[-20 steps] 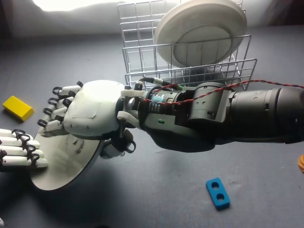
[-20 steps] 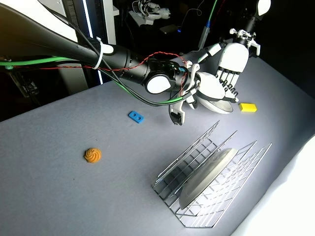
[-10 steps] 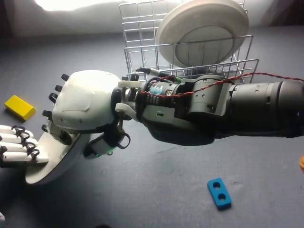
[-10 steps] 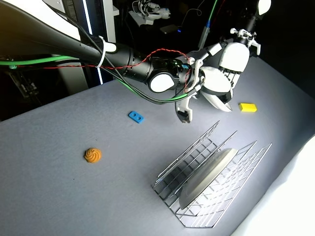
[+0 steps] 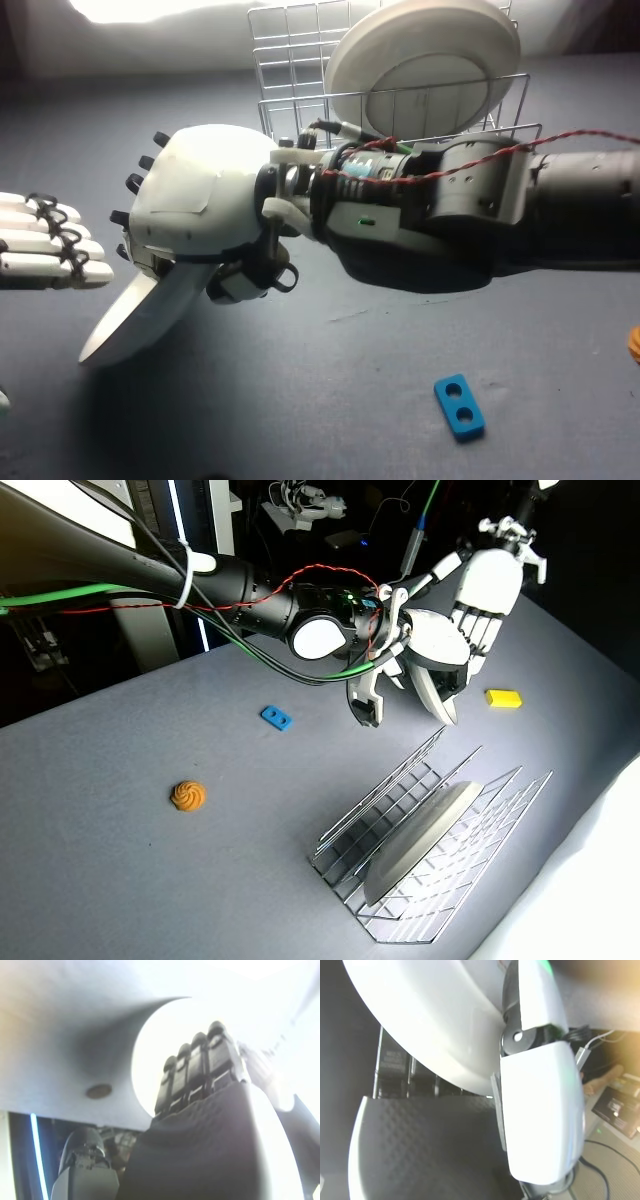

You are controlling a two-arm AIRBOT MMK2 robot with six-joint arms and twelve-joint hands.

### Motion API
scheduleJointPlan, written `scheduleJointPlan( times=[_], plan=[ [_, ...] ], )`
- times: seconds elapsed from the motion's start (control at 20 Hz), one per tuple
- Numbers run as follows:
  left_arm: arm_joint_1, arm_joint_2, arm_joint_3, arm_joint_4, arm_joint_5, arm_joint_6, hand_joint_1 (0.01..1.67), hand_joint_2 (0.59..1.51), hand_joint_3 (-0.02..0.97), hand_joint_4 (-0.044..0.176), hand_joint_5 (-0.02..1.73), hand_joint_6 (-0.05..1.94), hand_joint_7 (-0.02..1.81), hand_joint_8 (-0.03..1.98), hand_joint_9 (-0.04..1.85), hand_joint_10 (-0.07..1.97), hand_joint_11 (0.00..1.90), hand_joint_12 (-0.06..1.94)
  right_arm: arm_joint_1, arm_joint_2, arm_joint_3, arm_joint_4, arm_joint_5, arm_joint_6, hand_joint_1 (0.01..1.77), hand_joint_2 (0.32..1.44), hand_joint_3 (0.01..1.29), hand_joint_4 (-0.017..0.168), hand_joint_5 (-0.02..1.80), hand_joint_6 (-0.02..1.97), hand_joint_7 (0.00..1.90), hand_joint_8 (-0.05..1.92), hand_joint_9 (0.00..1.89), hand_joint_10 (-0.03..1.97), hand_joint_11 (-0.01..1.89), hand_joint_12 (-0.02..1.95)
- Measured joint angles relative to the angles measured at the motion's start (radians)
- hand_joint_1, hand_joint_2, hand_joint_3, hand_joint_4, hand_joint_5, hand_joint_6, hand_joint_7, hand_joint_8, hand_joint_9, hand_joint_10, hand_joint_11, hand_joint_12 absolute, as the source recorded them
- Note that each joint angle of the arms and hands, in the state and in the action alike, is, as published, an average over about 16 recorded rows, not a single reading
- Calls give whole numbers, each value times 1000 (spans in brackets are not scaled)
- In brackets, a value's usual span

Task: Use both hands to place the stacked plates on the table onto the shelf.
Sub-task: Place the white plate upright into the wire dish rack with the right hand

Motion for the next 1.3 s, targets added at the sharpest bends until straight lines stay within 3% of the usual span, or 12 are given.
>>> scheduleJointPlan(
  times=[0.3,0.7,0.95,1.3],
  plan=[
    [-115,49,1,94,-48,-89,15,1037,16,1,20,16,20,12,19,12,13,12,42,92,-105,17,-28,-22,1331,954,16,-3,1039,682,1145,522,1030,985,800,1056],
    [-200,90,8,176,-95,-178,16,1033,17,1,35,16,35,12,19,12,13,12,109,257,-279,63,-61,-43,1361,955,15,3,1089,753,1173,597,1036,985,774,1043],
    [-216,98,15,188,-108,-193,16,1033,17,0,39,16,39,11,20,12,13,12,145,368,-374,100,-58,-47,1364,955,15,4,1092,766,1176,596,1046,976,766,1015],
    [-240,89,28,200,-116,-196,15,1030,17,0,36,16,30,12,22,12,12,12,171,500,-450,208,-3,-69,1364,955,15,2,1077,773,1169,624,1036,1012,758,1061]
  ],
)
